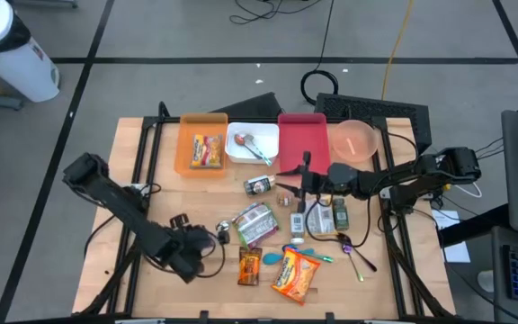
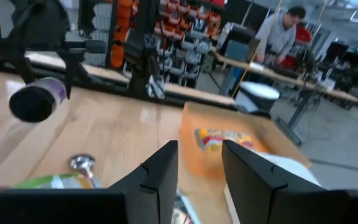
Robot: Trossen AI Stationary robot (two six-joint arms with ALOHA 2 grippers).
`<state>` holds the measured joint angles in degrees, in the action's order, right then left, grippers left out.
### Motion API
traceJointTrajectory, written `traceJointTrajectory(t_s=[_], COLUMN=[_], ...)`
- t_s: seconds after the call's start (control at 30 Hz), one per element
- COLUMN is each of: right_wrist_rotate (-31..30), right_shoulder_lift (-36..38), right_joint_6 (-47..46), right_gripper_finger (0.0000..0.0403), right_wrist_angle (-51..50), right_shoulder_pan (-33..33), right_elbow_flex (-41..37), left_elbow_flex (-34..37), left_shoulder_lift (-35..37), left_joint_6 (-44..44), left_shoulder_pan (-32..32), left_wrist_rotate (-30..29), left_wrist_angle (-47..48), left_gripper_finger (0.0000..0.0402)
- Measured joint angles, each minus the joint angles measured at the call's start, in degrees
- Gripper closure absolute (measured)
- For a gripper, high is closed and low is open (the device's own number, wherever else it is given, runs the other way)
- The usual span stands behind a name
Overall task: Pick & Place Food Item
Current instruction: Put the purple seasoning bottle into the red bin
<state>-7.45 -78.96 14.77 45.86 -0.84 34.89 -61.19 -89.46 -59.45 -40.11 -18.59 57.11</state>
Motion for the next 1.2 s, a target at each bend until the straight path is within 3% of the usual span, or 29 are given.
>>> traceJointTrajectory(t_s=[0.37, 0.53, 0.7, 0.83, 1.0, 1.2], right_wrist_rotate=[0.1, 0.5, 8.4, 10.5, 10.3, 5.1], right_shoulder_lift=[0.0, 0.0, 0.0, 0.0, 0.0, 0.0], right_joint_6=[-0.1, 0.9, -1.5, -2.1, -2.0, 1.3], right_gripper_finger=[0.0287, 0.0287, 0.0286, 0.0266, 0.0211, 0.0131], right_wrist_angle=[1.1, 1.0, 0.9, 0.0, -9.3, -32.8], right_shoulder_pan=[0.6, 1.5, 1.3, 1.3, 1.2, 1.2], right_elbow_flex=[0.0, 0.0, 0.1, 1.3, 5.8, 17.4], left_elbow_flex=[0.0, 0.0, 0.3, 4.4, 13.7, 24.3], left_shoulder_lift=[14.6, 15.7, 14.9, 14.7, 14.6, 14.7], left_joint_6=[8.3, 16.2, 21.9, 30.2, 43.4, 51.7], left_shoulder_pan=[-1.1, 0.5, 5.2, 9.9, 16.5, 23.9], left_wrist_rotate=[-34.9, -44.0, -44.2, -40.5, -28.0, -12.2], left_wrist_angle=[-3.4, -9.3, -16.2, -28.1, -50.9, -76.5], left_gripper_finger=[0.0198, 0.0200, 0.0188, 0.0198, 0.0195, 0.0186])
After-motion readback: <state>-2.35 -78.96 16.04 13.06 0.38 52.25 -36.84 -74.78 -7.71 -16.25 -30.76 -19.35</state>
